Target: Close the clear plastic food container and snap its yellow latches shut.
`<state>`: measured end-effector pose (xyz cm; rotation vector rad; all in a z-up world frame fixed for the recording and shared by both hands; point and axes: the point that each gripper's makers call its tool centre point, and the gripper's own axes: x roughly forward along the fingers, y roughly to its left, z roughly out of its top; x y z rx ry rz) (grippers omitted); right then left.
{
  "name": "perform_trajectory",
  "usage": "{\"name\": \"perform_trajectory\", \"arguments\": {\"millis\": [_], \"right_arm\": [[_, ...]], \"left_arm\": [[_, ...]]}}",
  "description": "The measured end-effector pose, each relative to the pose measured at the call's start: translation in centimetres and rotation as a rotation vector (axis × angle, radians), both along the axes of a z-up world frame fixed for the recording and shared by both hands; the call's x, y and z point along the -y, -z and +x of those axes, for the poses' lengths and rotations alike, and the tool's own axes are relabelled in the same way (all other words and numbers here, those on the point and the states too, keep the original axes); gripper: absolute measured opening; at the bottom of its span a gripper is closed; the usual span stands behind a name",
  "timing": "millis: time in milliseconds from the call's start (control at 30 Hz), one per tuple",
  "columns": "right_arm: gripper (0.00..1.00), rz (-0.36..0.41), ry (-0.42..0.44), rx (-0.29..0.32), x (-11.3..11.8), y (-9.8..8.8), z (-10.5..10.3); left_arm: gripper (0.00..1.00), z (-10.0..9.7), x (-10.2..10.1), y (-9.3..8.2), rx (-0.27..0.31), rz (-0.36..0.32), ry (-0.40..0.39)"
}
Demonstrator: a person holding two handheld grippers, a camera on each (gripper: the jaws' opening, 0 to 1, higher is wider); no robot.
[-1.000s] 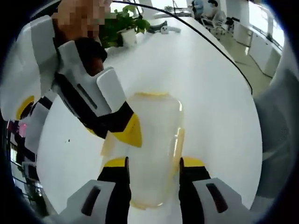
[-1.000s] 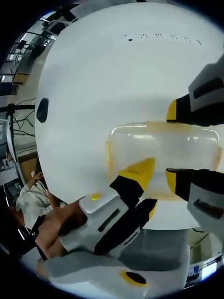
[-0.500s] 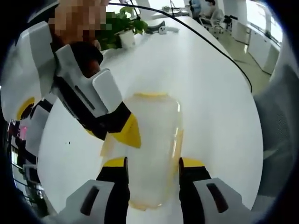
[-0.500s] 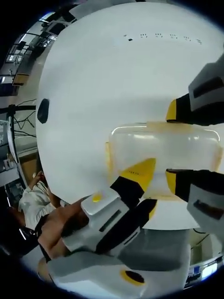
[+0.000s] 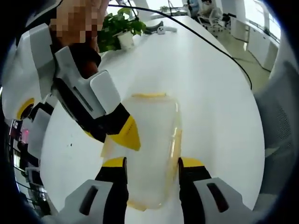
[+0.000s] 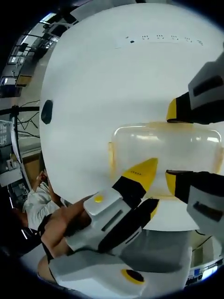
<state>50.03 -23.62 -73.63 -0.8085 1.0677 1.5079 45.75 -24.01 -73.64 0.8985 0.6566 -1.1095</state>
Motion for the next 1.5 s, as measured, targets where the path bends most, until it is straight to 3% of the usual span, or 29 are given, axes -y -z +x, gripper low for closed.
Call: {"name": "perform_trajectory", "arguments": {"millis": [133, 267, 433, 533, 633, 900, 1500], "right_arm": [[0.4, 0.0, 0.008, 0.001, -0.1, 0.0, 0.1], [0.45, 0.009, 0.014, 0.011, 0.1, -0.5, 0.3], [0.46, 0.009, -0.011, 0.078, 0.7, -1.1, 0.7], [0.48, 0.015, 0.004, 0.068, 0.6, -1.4, 0.4], [0.48, 0.012, -0.011, 0.092, 0.9, -1.5, 0.2], [0.52, 0.025, 0.004, 0.119, 1.1, -2.1, -0.4], [0.63, 0.026, 0.003, 0.216, 2.3, -3.1, -1.8]], "left_arm": [[0.41, 0.1, 0.0, -0.3, -0.024, -0.022, 0.003], [0.44, 0.2, -0.9, -0.2, -0.016, 0.019, 0.019], [0.46, 0.2, -1.5, -0.5, -0.024, 0.021, 0.021], [0.5, 0.2, -1.2, -1.0, -0.019, 0.011, 0.03], [0.51, 0.1, -1.0, -1.5, -0.039, 0.003, 0.032], [0.57, 0.5, -1.3, -1.8, -0.026, 0.02, 0.036], [0.66, 1.4, -3.5, -1.9, -0.024, 0.052, 0.023]]}}
